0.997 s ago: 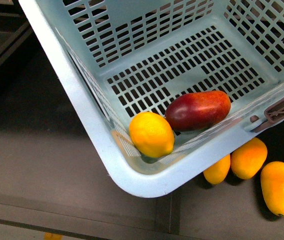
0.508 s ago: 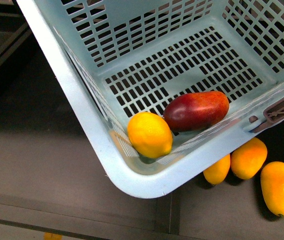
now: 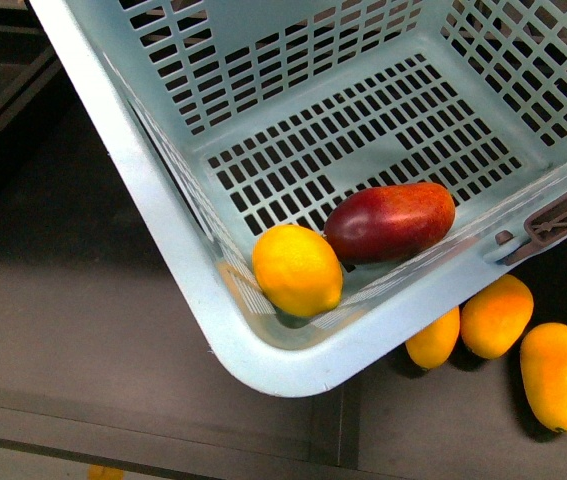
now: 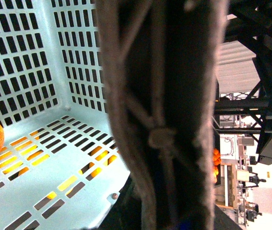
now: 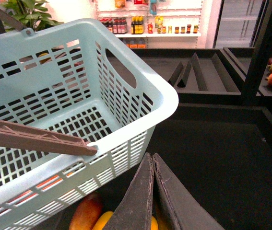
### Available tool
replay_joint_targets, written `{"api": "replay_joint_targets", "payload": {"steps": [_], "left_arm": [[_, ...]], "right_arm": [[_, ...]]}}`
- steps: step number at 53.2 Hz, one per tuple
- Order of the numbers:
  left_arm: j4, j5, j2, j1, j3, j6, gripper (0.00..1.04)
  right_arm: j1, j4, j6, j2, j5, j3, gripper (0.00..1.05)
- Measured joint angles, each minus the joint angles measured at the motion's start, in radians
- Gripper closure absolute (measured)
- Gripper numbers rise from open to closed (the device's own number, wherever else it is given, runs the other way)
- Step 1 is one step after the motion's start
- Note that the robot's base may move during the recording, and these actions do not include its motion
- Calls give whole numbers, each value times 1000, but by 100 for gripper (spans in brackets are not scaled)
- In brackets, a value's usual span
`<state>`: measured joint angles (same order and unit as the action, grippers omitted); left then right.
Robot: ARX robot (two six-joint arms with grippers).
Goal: Pick lemon and mango into basket
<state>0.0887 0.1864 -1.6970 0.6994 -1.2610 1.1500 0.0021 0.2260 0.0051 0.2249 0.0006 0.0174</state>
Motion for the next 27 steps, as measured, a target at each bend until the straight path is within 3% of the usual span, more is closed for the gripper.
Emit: {"api": "replay_joint_targets", "payload": {"steps": [13,18,27], "left_arm": [[0,0,0,0,0,0,99],[0,-1,0,0,0,0,99],[0,-1,0,0,0,-1,99]], "right_arm": [[0,-51,0,-51,0,0,103],[0,-208,-1,-177,2,0,103],[0,-224,-1,-217,1,0,103]]}}
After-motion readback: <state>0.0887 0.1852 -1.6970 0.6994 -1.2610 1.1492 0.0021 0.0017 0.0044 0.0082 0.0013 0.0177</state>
